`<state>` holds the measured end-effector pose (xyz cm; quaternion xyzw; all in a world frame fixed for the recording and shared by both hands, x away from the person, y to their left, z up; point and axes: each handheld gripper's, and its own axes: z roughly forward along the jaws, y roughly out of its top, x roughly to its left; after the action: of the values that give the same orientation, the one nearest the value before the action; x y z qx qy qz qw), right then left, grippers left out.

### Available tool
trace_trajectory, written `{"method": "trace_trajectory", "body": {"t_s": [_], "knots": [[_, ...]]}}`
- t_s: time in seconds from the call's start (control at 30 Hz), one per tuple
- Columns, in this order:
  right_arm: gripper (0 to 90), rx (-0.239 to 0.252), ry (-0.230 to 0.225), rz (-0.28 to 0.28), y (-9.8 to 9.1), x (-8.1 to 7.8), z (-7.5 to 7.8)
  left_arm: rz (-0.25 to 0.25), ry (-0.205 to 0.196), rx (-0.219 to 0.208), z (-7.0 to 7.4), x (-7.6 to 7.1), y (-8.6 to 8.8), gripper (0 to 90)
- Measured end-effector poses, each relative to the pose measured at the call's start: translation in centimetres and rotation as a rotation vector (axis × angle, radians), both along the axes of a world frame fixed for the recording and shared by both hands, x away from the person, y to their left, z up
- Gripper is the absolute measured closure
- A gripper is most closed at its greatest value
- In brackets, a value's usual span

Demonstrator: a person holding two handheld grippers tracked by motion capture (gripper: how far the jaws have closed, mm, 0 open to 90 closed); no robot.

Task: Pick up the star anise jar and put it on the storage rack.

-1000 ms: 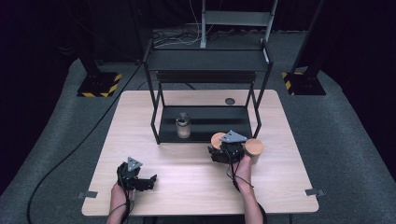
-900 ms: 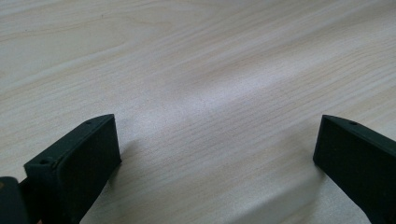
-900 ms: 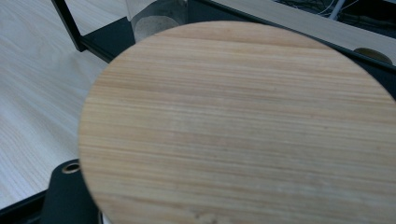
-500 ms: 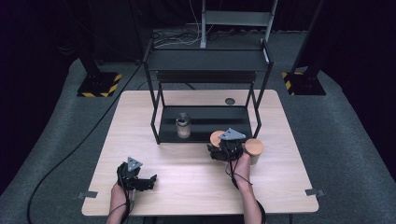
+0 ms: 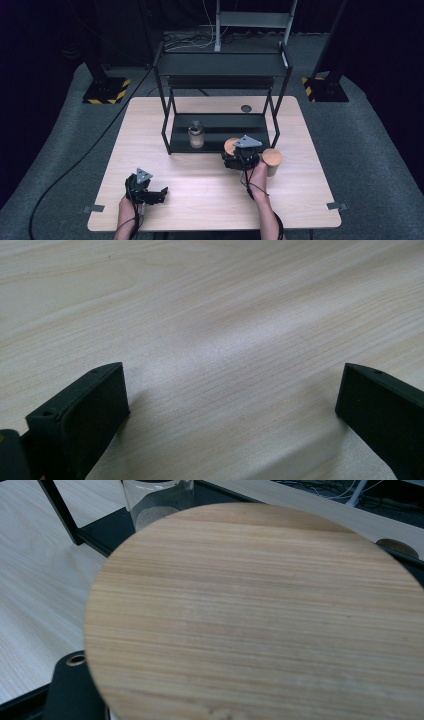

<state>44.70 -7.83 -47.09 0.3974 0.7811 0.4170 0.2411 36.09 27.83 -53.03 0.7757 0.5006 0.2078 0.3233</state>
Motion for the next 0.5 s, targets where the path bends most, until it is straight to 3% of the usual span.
{"method": "trace_trajectory", "body": {"t_s": [0.5], "knots": [[25.1,-0.002,0.003,0.002,0.47,0.77,0.12,0.0,0.0,0.0,0.0,0.0,0.0,0.0]]}}
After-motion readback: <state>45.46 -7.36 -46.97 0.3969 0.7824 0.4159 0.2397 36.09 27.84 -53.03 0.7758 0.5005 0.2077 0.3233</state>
